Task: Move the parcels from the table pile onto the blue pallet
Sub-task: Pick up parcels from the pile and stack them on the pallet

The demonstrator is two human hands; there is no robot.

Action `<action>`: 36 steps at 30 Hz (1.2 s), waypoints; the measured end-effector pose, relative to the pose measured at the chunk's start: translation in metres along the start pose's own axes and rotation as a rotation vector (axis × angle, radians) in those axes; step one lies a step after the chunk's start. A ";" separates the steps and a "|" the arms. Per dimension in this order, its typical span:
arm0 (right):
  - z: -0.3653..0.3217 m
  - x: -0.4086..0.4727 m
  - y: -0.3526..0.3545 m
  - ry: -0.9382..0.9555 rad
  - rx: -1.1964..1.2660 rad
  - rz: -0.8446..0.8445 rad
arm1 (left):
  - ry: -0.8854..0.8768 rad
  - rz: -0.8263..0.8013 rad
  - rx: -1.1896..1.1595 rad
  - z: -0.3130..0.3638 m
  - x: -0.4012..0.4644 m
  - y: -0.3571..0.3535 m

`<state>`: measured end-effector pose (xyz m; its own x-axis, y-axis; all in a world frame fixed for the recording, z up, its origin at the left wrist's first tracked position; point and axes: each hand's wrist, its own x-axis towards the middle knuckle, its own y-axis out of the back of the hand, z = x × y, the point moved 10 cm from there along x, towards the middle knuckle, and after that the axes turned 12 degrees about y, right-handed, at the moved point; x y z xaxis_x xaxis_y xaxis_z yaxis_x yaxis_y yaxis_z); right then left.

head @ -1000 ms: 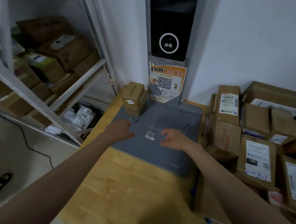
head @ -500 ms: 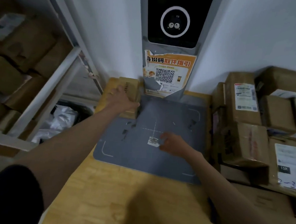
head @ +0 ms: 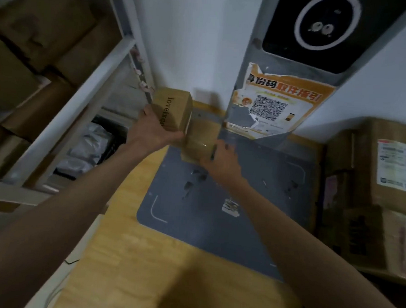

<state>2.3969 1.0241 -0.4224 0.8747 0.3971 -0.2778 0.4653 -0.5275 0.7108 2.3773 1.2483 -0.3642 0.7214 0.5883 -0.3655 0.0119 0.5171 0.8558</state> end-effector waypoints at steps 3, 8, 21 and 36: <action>-0.027 0.017 -0.012 0.045 -0.145 0.052 | 0.018 -0.003 0.008 -0.021 0.009 0.002; -0.035 0.025 -0.039 0.102 -0.295 -0.001 | 0.061 -0.023 0.004 -0.045 0.018 -0.006; -0.009 0.034 -0.035 -0.092 -0.254 0.001 | 0.072 -0.035 0.037 -0.066 0.017 -0.028; 0.015 -0.029 0.010 -0.126 -0.089 -0.165 | -0.020 -0.172 0.038 -0.063 -0.034 -0.027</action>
<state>2.3779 0.9965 -0.4169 0.8006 0.3725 -0.4694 0.5943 -0.3930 0.7017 2.3088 1.2532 -0.3980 0.7199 0.4807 -0.5006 0.1618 0.5851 0.7946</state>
